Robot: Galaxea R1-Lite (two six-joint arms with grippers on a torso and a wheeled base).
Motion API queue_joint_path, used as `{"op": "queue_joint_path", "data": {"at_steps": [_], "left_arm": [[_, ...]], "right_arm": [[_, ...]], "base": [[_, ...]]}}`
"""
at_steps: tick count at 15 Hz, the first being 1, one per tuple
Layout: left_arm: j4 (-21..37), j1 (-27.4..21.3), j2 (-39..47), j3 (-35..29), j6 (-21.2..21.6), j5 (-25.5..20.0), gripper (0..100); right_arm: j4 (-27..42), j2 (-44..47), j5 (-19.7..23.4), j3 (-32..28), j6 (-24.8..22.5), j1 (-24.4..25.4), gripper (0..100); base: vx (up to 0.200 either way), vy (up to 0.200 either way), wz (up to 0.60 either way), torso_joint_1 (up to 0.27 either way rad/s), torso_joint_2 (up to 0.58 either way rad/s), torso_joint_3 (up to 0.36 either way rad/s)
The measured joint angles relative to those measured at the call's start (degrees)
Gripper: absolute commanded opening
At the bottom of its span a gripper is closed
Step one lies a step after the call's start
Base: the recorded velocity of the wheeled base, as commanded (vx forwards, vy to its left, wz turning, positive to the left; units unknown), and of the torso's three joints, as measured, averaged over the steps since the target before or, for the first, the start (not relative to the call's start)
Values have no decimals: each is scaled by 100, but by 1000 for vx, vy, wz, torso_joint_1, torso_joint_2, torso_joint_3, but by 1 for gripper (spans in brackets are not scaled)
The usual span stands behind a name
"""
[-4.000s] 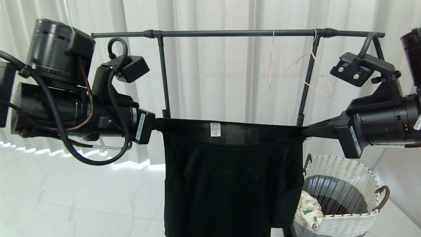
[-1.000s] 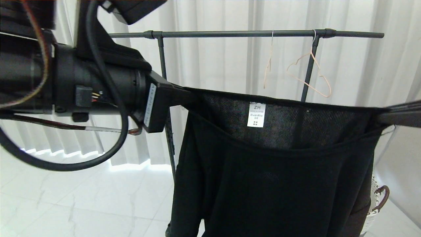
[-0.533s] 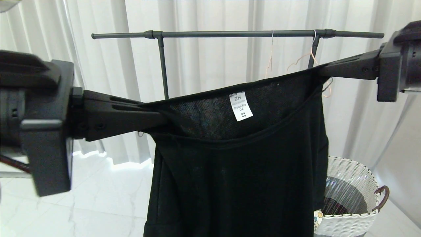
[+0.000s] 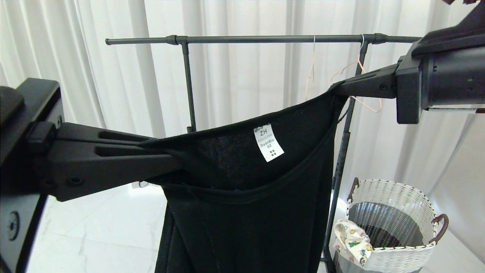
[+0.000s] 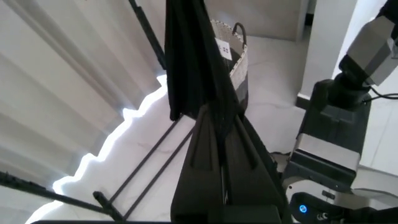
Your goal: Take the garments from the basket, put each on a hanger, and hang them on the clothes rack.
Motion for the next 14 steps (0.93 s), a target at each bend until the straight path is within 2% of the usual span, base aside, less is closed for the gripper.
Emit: {"op": "queue_joint_path", "data": {"at_steps": [2, 6, 14], "left_arm": [[0, 35, 5, -17, 0, 108, 0], [-9, 424, 262, -151, 10, 911, 0], [-11, 859, 959, -822, 22, 1134, 0]], "right_arm": [[71, -55, -20, 10, 0, 6, 0], [496, -375, -290, 11, -5, -5, 0], [842, -833, -422, 71, -29, 232, 0]], "base": [[0, 0, 0, 0, 0, 0], [0, 0, 0, 0, 0, 0], [0, 0, 0, 0, 0, 0]]}}
